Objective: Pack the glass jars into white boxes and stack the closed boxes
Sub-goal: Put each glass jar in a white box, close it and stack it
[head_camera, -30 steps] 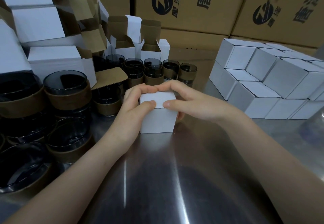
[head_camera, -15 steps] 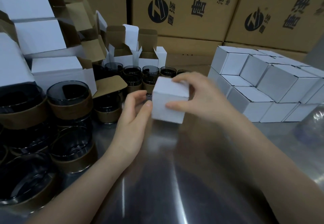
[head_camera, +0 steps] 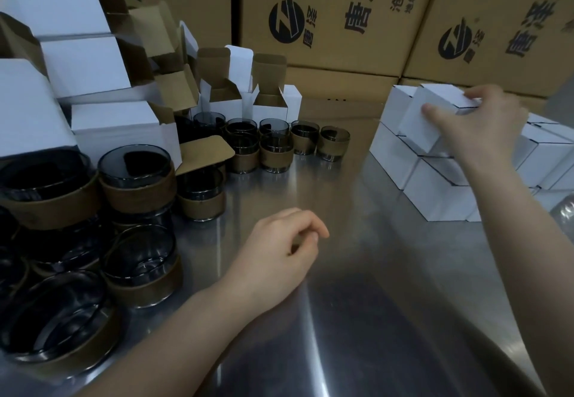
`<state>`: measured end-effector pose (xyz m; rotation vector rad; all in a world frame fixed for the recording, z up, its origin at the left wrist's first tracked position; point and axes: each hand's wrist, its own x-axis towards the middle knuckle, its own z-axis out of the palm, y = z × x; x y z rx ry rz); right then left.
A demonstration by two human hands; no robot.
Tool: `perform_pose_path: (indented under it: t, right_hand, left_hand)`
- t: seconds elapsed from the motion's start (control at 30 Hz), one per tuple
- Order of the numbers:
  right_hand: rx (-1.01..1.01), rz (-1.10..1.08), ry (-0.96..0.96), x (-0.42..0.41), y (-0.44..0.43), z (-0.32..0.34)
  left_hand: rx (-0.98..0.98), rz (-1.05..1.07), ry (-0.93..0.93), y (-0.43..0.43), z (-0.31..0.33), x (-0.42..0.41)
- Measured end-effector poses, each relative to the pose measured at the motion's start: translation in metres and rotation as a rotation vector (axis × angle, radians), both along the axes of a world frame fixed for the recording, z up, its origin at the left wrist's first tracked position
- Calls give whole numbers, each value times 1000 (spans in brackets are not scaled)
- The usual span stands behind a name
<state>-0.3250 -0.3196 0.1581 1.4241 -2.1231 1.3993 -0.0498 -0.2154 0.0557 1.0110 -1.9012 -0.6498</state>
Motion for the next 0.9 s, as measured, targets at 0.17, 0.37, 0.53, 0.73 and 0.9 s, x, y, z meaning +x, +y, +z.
perform_pose_path:
  t: [0.17,0.37,0.53,0.73,0.9]
  right_hand:
    - [74,-48,61,-3,-8,-6]
    - [113,-91,124,1,-14,-9]
    - [155,-127,158,2,-20,-12]
    - [179,-196,254,2,-25,-17]
    - [191,-236,348,0,-26,-18]
  left_hand:
    - [-11,7,-44,-1,0,2]
    - [-7,11,-63,-2,-1,3]
    - [-1,10,-74,-2,0,3]
    - [12,15,-98,-1,0,4]
    - [21,15,-119,0,1,5]
